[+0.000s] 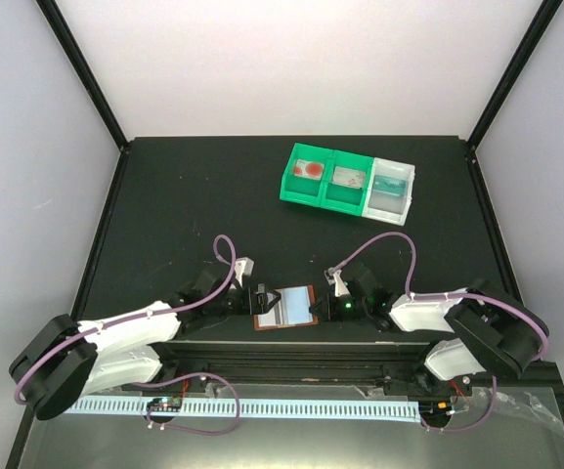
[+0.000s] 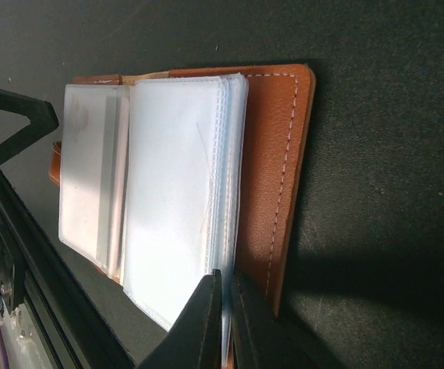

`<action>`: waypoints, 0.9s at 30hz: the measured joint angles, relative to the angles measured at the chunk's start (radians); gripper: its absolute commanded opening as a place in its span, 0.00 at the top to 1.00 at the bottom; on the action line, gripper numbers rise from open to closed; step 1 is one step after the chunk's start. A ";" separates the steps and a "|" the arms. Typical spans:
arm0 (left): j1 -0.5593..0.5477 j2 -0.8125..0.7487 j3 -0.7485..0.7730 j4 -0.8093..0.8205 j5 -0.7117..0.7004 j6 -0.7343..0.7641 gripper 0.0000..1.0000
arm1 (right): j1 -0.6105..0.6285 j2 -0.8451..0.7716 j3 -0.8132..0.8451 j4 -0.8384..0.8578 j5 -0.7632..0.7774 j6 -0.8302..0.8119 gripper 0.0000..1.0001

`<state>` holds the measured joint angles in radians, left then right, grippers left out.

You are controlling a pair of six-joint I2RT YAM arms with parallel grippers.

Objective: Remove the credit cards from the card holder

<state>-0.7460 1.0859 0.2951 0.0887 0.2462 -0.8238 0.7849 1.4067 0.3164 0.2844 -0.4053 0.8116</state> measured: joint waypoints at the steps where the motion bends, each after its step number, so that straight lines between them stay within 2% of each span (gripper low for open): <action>1: 0.000 0.002 0.000 -0.004 -0.003 -0.001 0.05 | 0.000 0.000 0.000 0.000 0.001 0.000 0.92; 10: 0.001 0.008 0.000 0.011 -0.009 -0.015 0.09 | 0.000 0.000 0.000 0.000 0.001 0.002 0.92; 27: 0.001 0.053 0.000 0.031 -0.003 -0.034 0.09 | 0.000 0.002 0.000 0.002 0.002 0.004 0.92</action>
<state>-0.7452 1.1389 0.2951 0.1192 0.2432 -0.8574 0.7849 1.4082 0.3164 0.2859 -0.4034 0.8154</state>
